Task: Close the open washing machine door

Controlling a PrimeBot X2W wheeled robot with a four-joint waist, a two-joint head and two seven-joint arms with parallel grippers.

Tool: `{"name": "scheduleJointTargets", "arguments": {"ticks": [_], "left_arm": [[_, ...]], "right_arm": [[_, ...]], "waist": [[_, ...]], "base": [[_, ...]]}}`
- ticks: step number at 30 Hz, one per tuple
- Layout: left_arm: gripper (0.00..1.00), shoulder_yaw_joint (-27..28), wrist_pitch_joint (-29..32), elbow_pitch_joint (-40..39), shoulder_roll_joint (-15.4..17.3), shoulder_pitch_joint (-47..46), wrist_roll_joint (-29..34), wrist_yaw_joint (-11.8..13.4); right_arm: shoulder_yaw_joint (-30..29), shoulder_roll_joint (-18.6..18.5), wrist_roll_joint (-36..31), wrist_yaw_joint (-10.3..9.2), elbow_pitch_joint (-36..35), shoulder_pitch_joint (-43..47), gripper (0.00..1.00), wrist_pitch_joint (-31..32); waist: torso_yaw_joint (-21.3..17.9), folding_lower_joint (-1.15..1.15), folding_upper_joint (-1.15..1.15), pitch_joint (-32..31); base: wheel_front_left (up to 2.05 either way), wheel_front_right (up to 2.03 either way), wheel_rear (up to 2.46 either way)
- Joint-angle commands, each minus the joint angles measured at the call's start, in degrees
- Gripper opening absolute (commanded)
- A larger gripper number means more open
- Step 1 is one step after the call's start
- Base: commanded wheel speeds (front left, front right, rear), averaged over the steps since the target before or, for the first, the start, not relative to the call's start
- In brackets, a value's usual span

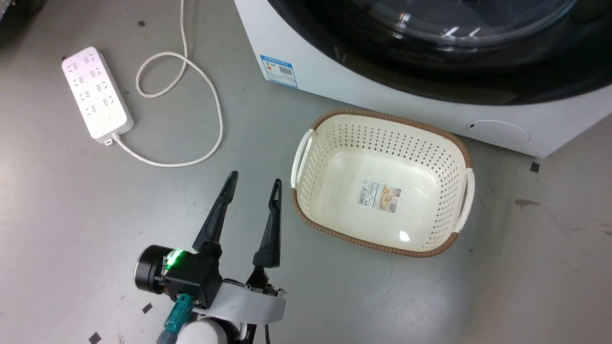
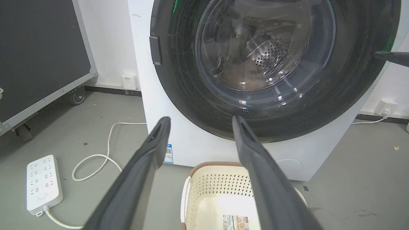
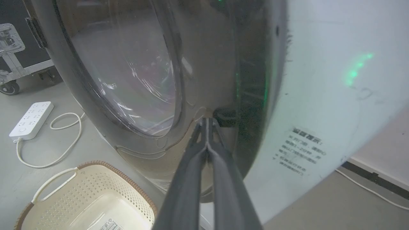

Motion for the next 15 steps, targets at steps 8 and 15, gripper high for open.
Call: {"name": "scheduleJointTargets", "arguments": {"ticks": [8, 15], "left_arm": [[1.00, 0.01, -0.25, -0.55, 0.00, -1.75, -0.98, 0.77], [1.00, 2.22, -0.25, 1.30, 0.17, -1.05, 0.50, -0.78]], "right_arm": [[-0.14, 2.30, 1.03, -0.09, 7.73, -6.49, 0.00, -2.30], [4.50, 5.09, 3.59, -0.09, 6.71, -2.38, 1.00, -5.27]], "waist": [[-1.13, 0.00, 0.00, 0.43], [-5.58, 0.00, 0.00, -4.47]], "base": [[0.00, 0.00, 0.00], [0.00, 0.00, 0.00]]}}
